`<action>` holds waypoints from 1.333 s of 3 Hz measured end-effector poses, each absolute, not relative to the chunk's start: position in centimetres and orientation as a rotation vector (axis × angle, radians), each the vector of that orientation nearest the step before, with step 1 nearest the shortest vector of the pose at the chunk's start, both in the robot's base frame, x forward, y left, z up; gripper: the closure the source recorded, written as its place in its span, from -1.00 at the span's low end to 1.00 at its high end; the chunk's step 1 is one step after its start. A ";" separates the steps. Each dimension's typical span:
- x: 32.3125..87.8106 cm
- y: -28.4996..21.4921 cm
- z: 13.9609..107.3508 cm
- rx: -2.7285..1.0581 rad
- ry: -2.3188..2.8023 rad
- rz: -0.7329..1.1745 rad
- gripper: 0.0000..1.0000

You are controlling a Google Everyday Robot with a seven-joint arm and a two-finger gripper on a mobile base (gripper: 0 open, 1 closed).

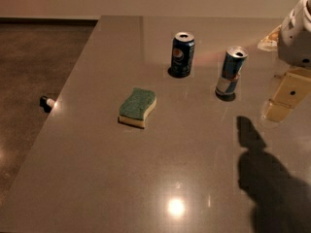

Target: Knock redbull can over

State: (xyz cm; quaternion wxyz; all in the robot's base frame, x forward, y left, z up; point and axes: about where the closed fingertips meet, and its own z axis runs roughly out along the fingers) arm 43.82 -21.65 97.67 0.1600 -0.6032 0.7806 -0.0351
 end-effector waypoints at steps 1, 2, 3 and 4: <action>43.8 -21.6 97.7 -1.723 2.230 -0.101 -1.00; 45.5 -21.7 97.4 -1.665 2.233 -0.083 -1.00; 48.1 -21.8 96.8 -1.604 2.240 -0.061 -1.00; 51.9 -22.7 95.9 -1.491 2.260 -0.029 -1.00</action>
Offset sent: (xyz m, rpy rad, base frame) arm 0.0428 -0.0028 -0.0111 0.0849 -0.0222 -0.0763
